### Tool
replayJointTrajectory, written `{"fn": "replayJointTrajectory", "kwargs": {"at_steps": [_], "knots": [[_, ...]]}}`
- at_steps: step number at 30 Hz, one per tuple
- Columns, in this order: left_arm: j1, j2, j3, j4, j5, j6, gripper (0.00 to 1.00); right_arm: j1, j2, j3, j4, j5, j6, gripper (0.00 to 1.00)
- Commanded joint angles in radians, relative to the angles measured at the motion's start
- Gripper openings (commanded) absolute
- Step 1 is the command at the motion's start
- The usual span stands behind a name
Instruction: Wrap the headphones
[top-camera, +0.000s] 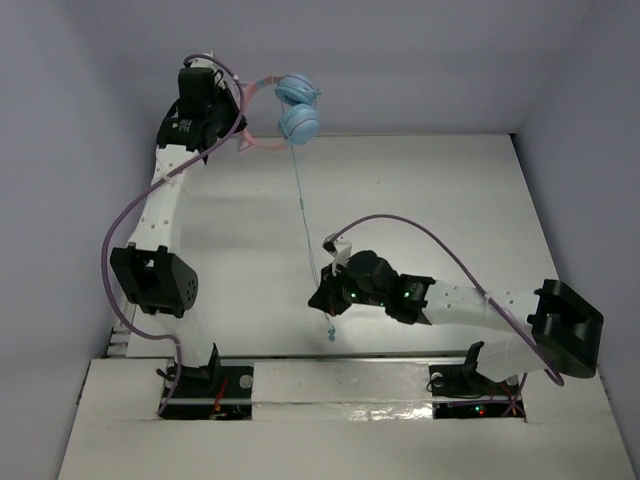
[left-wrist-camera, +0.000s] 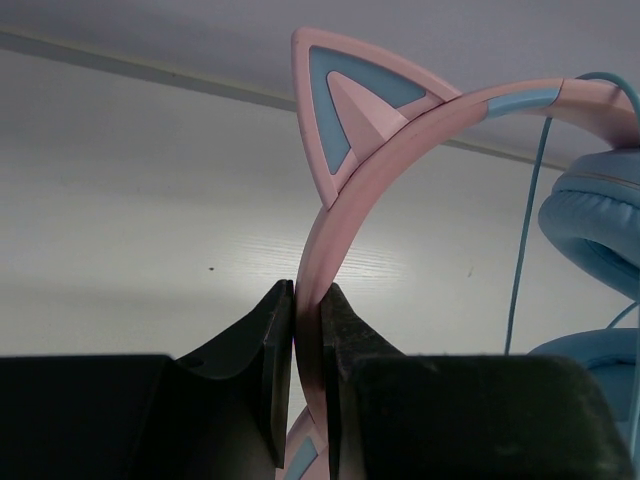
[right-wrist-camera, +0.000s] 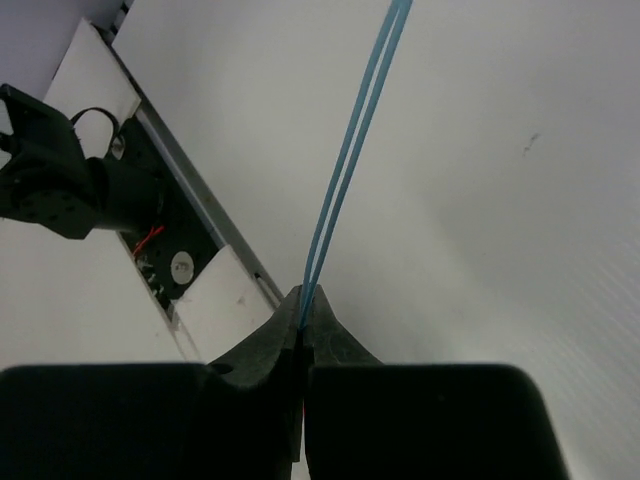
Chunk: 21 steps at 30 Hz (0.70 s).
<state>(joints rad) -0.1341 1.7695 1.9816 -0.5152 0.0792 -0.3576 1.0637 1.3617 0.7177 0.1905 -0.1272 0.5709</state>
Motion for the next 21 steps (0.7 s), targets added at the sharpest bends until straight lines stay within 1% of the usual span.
{"fn": "replayJointTrajectory", "kwargs": {"at_steps": [1,3,4,6,7,9,10,12,13,14,15,16,18,21], "knots": [[0.002,-0.044,-0.064,0.144,-0.061,-0.032,0.00,0.059,-0.022,0.135,-0.164,0.058,-0.028,0.00],[-0.010,-0.054,-0.102,0.159,-0.094,-0.018,0.00,0.091,-0.024,0.193,-0.247,0.075,-0.055,0.00],[-0.019,-0.059,-0.142,0.165,-0.142,-0.003,0.00,0.100,-0.024,0.257,-0.328,0.101,-0.066,0.00],[-0.048,-0.068,-0.182,0.175,-0.177,0.014,0.00,0.114,-0.024,0.322,-0.402,0.122,-0.104,0.00],[-0.059,-0.070,-0.219,0.175,-0.217,0.020,0.00,0.125,-0.024,0.386,-0.480,0.161,-0.115,0.00],[-0.091,-0.081,-0.266,0.188,-0.242,0.037,0.00,0.125,-0.024,0.446,-0.546,0.179,-0.150,0.00],[-0.102,-0.085,-0.308,0.191,-0.265,0.042,0.00,0.125,-0.023,0.480,-0.615,0.204,-0.164,0.00],[-0.139,-0.097,-0.349,0.198,-0.286,0.051,0.00,0.125,-0.015,0.575,-0.673,0.244,-0.204,0.00],[-0.151,-0.104,-0.398,0.201,-0.297,0.054,0.00,0.125,-0.012,0.607,-0.728,0.262,-0.218,0.00],[-0.165,-0.111,-0.420,0.208,-0.305,0.057,0.00,0.125,-0.007,0.640,-0.756,0.315,-0.232,0.00],[-0.195,-0.122,-0.441,0.208,-0.317,0.060,0.00,0.125,-0.004,0.693,-0.773,0.340,-0.261,0.00],[-0.211,-0.128,-0.482,0.208,-0.334,0.065,0.00,0.125,0.000,0.716,-0.792,0.363,-0.278,0.00],[-0.237,-0.149,-0.515,0.202,-0.343,0.069,0.00,0.125,0.008,0.782,-0.813,0.435,-0.319,0.00],[-0.260,-0.191,-0.585,0.204,-0.322,0.071,0.00,0.125,0.023,0.818,-0.816,0.504,-0.382,0.00]]}}
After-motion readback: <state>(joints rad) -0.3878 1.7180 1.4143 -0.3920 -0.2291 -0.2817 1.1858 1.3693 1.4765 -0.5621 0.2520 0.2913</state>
